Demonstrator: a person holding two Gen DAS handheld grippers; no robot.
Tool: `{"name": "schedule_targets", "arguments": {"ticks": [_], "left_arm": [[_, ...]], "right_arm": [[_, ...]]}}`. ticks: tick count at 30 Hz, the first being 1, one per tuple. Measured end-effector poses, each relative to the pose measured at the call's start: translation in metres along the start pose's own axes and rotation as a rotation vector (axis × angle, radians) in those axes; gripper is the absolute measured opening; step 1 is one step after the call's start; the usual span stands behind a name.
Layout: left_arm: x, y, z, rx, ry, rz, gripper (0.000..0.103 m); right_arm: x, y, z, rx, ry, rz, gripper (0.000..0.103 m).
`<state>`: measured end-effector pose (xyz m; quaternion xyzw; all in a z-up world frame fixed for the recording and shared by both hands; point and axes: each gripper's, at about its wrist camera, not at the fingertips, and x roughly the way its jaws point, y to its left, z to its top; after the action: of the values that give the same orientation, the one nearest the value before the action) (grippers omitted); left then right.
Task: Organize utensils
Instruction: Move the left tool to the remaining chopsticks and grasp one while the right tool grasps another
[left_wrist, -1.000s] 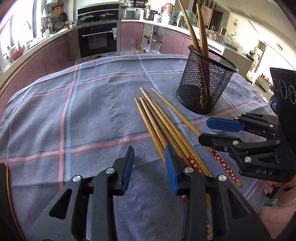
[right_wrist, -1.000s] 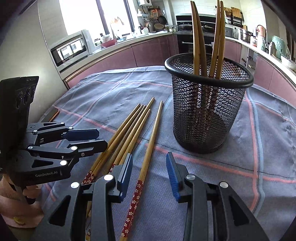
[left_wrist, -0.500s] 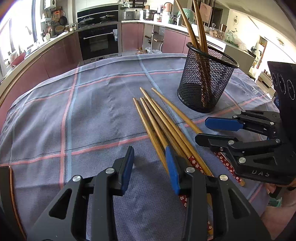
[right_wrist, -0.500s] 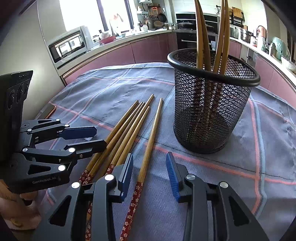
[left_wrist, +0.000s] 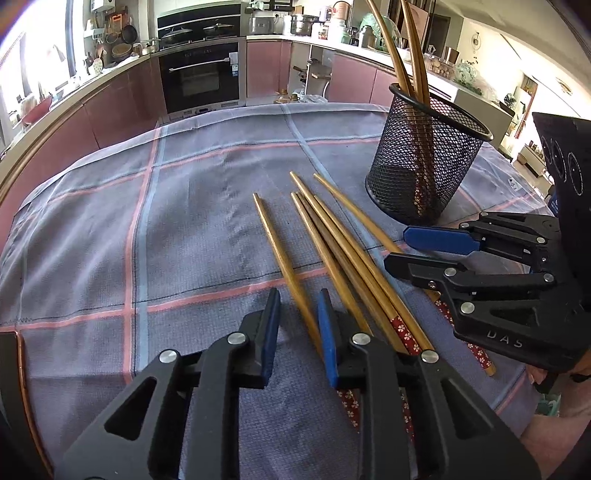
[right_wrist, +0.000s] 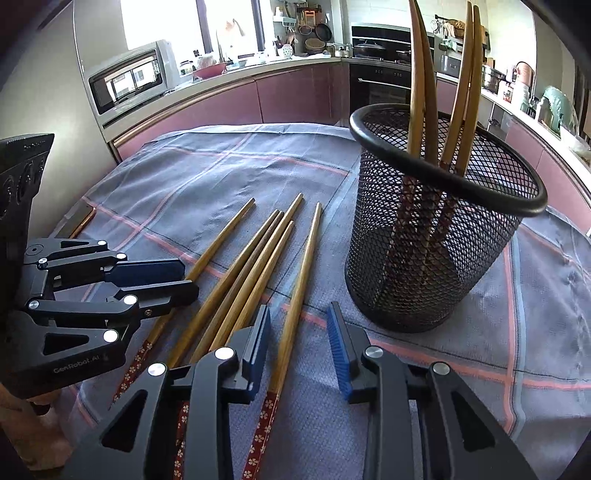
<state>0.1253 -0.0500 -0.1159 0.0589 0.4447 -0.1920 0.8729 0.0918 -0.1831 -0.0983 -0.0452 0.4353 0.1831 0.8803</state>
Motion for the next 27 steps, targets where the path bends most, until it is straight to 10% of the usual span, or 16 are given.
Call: {"name": "schedule_targets", "arguments": {"ticks": [7, 27], "left_arm": [[0.000, 0.004, 0.000, -0.040, -0.004, 0.003, 0.011], [-0.009, -0.007, -0.005, -0.025, -0.004, -0.059, 0.008]], "right_arm": [[-0.002, -0.009, -0.002, 0.052, -0.007, 0.024, 0.006], [-0.016, -0.004, -0.009, 0.015, -0.008, 0.117, 0.005]]}}
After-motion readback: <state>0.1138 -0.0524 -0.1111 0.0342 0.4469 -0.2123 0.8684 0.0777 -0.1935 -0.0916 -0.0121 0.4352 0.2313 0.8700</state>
